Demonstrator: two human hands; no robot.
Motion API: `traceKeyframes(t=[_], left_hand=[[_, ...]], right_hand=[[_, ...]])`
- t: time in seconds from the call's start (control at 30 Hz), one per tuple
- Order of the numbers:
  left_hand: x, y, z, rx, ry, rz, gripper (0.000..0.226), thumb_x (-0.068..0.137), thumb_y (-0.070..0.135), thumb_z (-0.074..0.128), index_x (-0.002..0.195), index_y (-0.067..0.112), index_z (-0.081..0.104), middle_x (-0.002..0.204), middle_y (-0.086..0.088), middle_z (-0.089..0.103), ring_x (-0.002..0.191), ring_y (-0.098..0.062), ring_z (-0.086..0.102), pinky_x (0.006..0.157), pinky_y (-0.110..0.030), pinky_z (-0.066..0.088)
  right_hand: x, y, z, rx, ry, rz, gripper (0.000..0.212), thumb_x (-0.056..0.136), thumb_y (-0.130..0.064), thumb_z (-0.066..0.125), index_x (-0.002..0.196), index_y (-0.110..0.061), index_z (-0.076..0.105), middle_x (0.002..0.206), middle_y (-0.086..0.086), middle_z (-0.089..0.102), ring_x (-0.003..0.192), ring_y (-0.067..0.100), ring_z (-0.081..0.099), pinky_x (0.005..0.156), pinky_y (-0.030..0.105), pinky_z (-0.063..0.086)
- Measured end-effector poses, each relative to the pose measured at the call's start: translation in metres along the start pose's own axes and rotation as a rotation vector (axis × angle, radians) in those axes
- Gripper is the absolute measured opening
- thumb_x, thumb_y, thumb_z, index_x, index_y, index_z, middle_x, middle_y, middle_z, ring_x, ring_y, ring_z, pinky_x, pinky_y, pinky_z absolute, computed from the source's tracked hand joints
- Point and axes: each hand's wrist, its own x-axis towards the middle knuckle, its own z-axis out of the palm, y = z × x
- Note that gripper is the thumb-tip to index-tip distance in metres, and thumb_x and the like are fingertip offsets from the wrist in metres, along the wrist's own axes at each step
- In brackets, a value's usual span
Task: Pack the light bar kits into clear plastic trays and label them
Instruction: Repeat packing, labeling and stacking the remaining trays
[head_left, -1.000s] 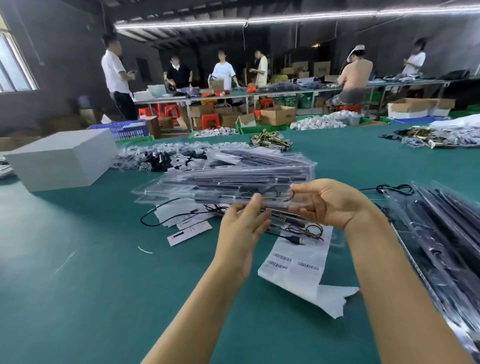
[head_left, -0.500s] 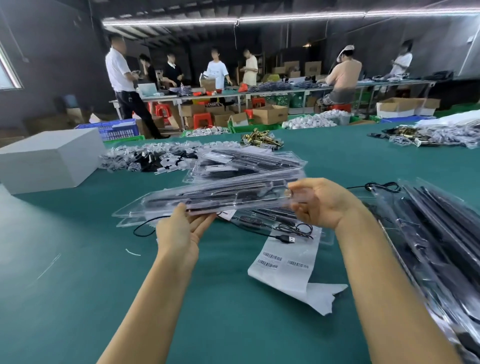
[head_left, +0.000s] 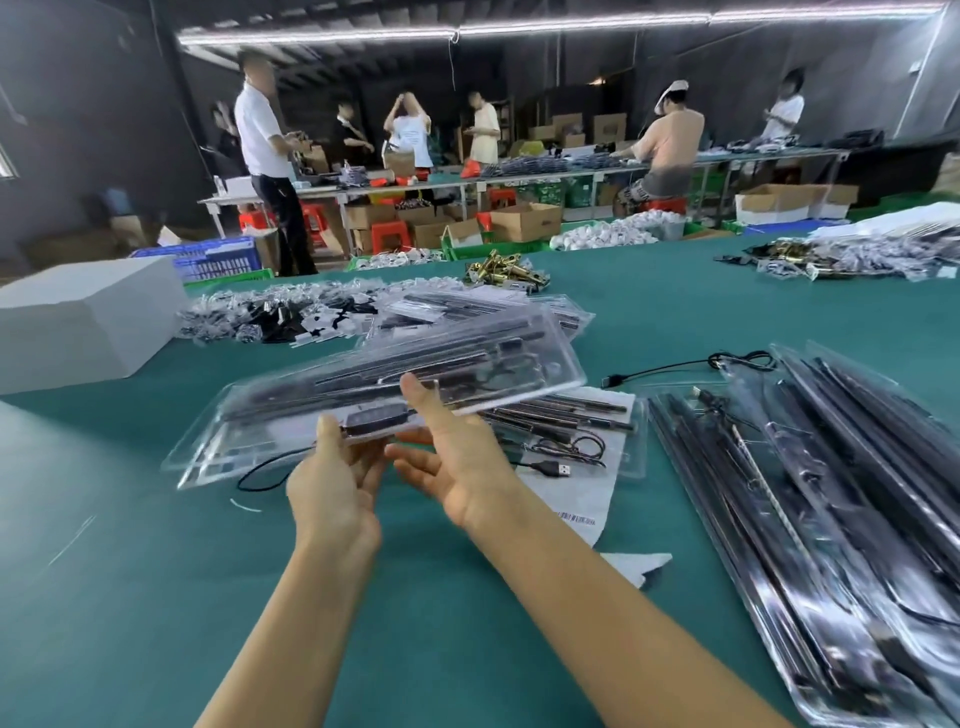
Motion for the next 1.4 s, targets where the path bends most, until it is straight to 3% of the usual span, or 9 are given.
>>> traceKeyframes(t=[0.1,0.23,0.33,0.43,0.7,0.8,0.93,1.13,1.4], left_hand=[[-0.011,-0.010,0.005,0.116,-0.141,-0.004,0.025,0.095,0.027,0.058,0.074,0.016,0.064,0.061,0.005,0.066,0.053,-0.005,0.058,0.050,-0.015,0.045],[-0.015,-0.012,0.009,0.132,-0.277,-0.013,0.022,0.089,0.030,0.065,0.077,0.013,0.068,0.073,0.000,0.069,0.069,-0.009,0.066,0.067,-0.020,0.054],[-0.013,-0.006,0.008,0.042,-0.234,-0.150,0.054,0.082,0.043,0.069,0.115,0.001,0.057,0.109,-0.018,0.061,0.100,-0.025,0.067,0.081,-0.031,0.056],[-0.004,0.011,0.002,-0.247,-0.200,-0.270,0.080,0.078,0.041,0.071,0.134,-0.003,0.034,0.116,-0.026,0.053,0.105,-0.037,0.063,0.084,-0.041,0.056],[0.026,0.057,-0.038,-0.680,-0.244,-0.349,0.041,0.088,0.010,0.053,0.125,-0.006,0.048,0.104,-0.013,0.070,0.095,-0.026,0.071,0.078,-0.041,0.053],[0.031,0.059,-0.046,-0.694,-0.232,-0.327,0.033,0.101,0.024,0.040,0.119,-0.001,0.051,0.106,-0.006,0.072,0.097,-0.023,0.071,0.085,-0.044,0.050],[0.037,0.063,-0.049,-0.621,-0.184,-0.302,0.045,0.104,0.035,0.031,0.109,-0.003,0.055,0.098,-0.006,0.074,0.089,-0.018,0.072,0.083,-0.037,0.054],[0.040,0.058,-0.049,-0.329,-0.211,-0.171,0.013,0.097,0.016,0.053,0.090,0.013,0.064,0.067,0.010,0.062,0.053,-0.001,0.056,0.057,-0.016,0.052],[0.021,0.031,-0.029,0.172,-0.334,0.151,0.014,0.091,0.012,0.060,0.087,0.019,0.072,0.073,0.008,0.067,0.063,-0.005,0.055,0.062,-0.020,0.041]], right_hand=[[0.001,0.002,-0.004,0.071,0.044,0.012,0.028,0.080,-0.024,0.076,0.100,-0.008,0.064,0.078,0.006,0.069,0.058,0.017,0.065,0.050,0.022,0.053],[0.000,-0.017,-0.014,0.148,0.042,-0.002,0.007,0.085,-0.006,0.068,0.088,-0.003,0.062,0.076,0.013,0.068,0.058,0.023,0.067,0.057,0.027,0.057],[-0.002,-0.037,-0.023,0.142,0.079,-0.024,0.009,0.084,0.002,0.066,0.078,0.000,0.060,0.074,0.014,0.065,0.055,0.026,0.064,0.057,0.033,0.059],[-0.005,-0.057,-0.039,0.154,0.084,-0.070,0.011,0.084,0.004,0.065,0.075,0.001,0.060,0.061,0.013,0.068,0.054,0.027,0.067,0.054,0.035,0.060],[-0.010,-0.096,-0.096,0.357,0.107,-0.144,0.009,0.081,0.000,0.067,0.086,-0.002,0.059,0.078,0.022,0.071,0.073,0.034,0.072,0.049,0.027,0.057],[-0.011,-0.104,-0.111,0.342,0.135,-0.170,0.009,0.082,-0.002,0.067,0.081,-0.003,0.058,0.076,0.020,0.070,0.072,0.032,0.072,0.047,0.023,0.055],[-0.007,-0.107,-0.129,0.354,0.153,-0.176,0.010,0.083,-0.005,0.065,0.077,-0.003,0.058,0.075,0.017,0.070,0.069,0.028,0.072,0.043,0.020,0.053],[0.018,-0.082,-0.146,0.138,0.208,-0.053,0.006,0.087,-0.006,0.061,0.086,0.000,0.060,0.072,0.016,0.071,0.060,0.024,0.071,0.036,0.018,0.048],[0.039,-0.053,-0.153,-0.049,0.358,0.017,0.015,0.083,-0.002,0.068,0.096,0.004,0.062,0.084,0.021,0.070,0.055,0.028,0.069,0.037,0.021,0.049]])
